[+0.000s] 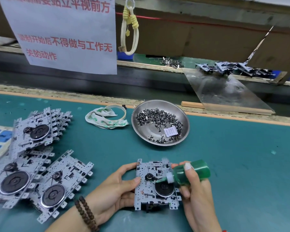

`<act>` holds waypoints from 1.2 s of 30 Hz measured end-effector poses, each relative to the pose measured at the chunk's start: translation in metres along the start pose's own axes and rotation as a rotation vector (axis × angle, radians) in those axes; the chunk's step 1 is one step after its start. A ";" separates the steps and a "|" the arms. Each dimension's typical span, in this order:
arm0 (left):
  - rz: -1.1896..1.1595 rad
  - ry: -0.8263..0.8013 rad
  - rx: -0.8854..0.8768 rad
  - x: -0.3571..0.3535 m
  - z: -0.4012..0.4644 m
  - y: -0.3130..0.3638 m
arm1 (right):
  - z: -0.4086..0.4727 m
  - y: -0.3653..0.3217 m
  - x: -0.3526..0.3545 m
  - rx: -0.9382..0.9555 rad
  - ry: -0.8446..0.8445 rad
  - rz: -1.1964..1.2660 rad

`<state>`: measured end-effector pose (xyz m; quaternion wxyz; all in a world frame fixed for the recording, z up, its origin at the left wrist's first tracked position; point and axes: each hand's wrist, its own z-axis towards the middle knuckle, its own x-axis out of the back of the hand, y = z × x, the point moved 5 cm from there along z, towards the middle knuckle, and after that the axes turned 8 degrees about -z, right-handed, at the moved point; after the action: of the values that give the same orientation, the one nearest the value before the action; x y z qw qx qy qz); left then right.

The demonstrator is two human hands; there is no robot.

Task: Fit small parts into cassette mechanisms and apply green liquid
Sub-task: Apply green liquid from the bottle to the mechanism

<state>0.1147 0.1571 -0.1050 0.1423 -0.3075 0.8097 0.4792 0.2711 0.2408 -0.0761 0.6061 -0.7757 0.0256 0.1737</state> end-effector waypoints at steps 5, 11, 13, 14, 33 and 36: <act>0.031 -0.018 -0.021 -0.003 -0.001 -0.001 | -0.006 -0.005 -0.004 0.072 -0.024 -0.142; 0.041 -0.018 -0.043 -0.004 -0.002 -0.001 | -0.007 -0.004 -0.006 0.070 -0.053 -0.245; 0.053 -0.011 -0.053 -0.004 -0.002 -0.001 | -0.005 -0.003 -0.007 0.065 -0.054 -0.257; 0.057 -0.006 -0.057 -0.004 -0.002 -0.001 | -0.005 -0.003 -0.008 0.064 -0.056 -0.263; 0.062 -0.001 -0.055 -0.007 -0.005 0.000 | -0.005 -0.001 -0.002 0.023 -0.034 -0.316; 0.064 -0.011 -0.060 -0.008 -0.007 0.001 | -0.005 0.000 -0.001 0.010 0.023 -0.285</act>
<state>0.1206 0.1548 -0.0966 0.1222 -0.2831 0.8036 0.5091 0.2715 0.2359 -0.0752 0.6282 -0.7705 -0.0768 0.0769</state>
